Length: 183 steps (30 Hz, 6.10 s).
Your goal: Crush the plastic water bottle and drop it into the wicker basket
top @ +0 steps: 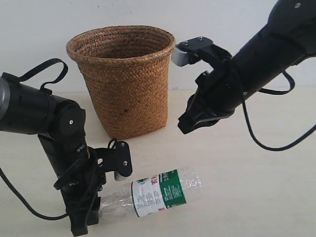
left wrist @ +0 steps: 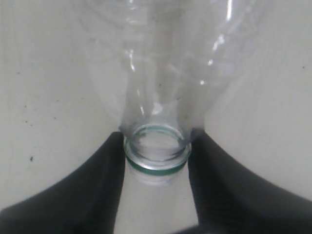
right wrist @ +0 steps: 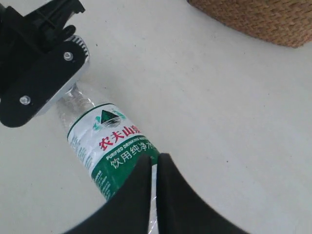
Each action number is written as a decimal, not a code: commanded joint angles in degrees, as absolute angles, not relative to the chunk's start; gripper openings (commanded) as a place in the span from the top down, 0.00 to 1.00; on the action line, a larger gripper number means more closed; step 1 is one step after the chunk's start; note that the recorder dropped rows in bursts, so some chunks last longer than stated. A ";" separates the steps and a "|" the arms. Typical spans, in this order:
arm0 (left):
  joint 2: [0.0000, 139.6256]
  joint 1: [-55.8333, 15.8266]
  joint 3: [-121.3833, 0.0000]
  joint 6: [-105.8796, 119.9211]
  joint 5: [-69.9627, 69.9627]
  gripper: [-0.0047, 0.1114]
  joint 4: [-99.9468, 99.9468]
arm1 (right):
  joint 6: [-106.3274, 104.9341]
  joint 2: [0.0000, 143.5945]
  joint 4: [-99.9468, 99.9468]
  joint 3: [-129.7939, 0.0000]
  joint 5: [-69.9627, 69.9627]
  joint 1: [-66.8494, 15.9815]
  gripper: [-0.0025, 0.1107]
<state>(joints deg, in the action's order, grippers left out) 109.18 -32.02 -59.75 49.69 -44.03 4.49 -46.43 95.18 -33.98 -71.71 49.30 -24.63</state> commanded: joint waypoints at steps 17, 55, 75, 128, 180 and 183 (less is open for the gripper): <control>104.95 -32.56 -59.39 49.31 -45.26 0.92 5.37 | -19.34 106.35 -25.18 -77.11 58.11 -29.17 0.98; 106.37 -32.56 -59.39 49.31 -45.79 0.92 5.61 | -12.75 108.53 -21.70 -77.25 56.85 -33.79 0.98; 106.39 -32.56 -59.39 49.31 -45.68 0.92 5.61 | -10.36 114.40 -20.77 -77.25 56.94 -33.79 0.98; 106.39 -32.56 -59.39 49.31 -45.49 0.92 5.61 | -15.03 110.41 -25.50 -77.96 53.27 -37.15 0.98; 106.39 -32.56 -59.39 49.31 -45.91 0.92 5.20 | -23.70 118.52 -24.61 -75.12 51.69 -37.15 0.98; 106.39 -32.56 -59.39 49.31 -45.91 0.92 5.20 | -24.09 118.52 -24.61 -72.99 49.93 -37.15 0.98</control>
